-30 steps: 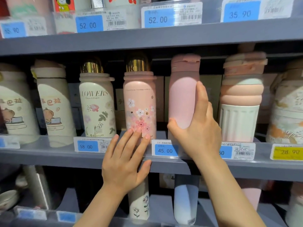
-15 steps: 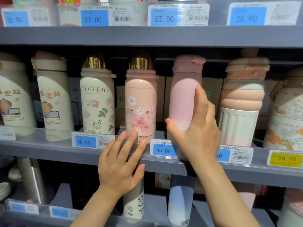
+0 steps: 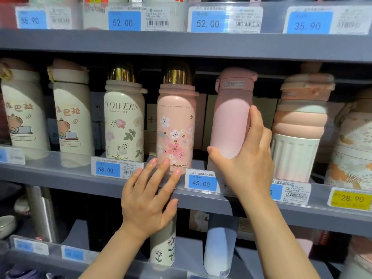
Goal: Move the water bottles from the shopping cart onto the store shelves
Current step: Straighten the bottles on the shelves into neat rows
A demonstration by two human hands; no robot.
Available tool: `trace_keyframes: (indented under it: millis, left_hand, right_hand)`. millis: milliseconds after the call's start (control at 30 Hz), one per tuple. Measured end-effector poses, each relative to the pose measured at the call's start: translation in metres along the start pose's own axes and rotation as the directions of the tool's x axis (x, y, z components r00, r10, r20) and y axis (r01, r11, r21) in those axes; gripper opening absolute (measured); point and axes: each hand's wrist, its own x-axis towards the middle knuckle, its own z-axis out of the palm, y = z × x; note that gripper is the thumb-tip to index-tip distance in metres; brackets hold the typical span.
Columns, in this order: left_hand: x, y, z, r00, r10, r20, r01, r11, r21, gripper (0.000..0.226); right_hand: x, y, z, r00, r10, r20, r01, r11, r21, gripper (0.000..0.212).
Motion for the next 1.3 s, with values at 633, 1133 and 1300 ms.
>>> trace_keyframes:
  millis: [633, 1133, 1300]
  left_hand:
    - [-0.0002, 0.0014, -0.0005, 1.000, -0.018, 0.003, 0.018, 1.000, -0.001, 0.048]
    - [0.0010, 0.0025, -0.0017, 1.000, -0.023, 0.007, 0.023, 1.000, -0.007, 0.048]
    - [0.0008, 0.0022, -0.0026, 1.000, -0.018, 0.012, 0.019, 1.000, -0.003, 0.048]
  right_hand:
    - [-0.0027, 0.0019, -0.0047, 0.998, -0.029, 0.055, 0.027, 0.999, 0.041, 0.099]
    - [-0.0043, 0.0033, -0.0051, 0.999, -0.017, 0.030, 0.016, 0.999, 0.041, 0.103]
    - [-0.0044, 0.0000, -0.0044, 0.999, -0.013, -0.035, 0.014, 1.000, 0.008, 0.106]
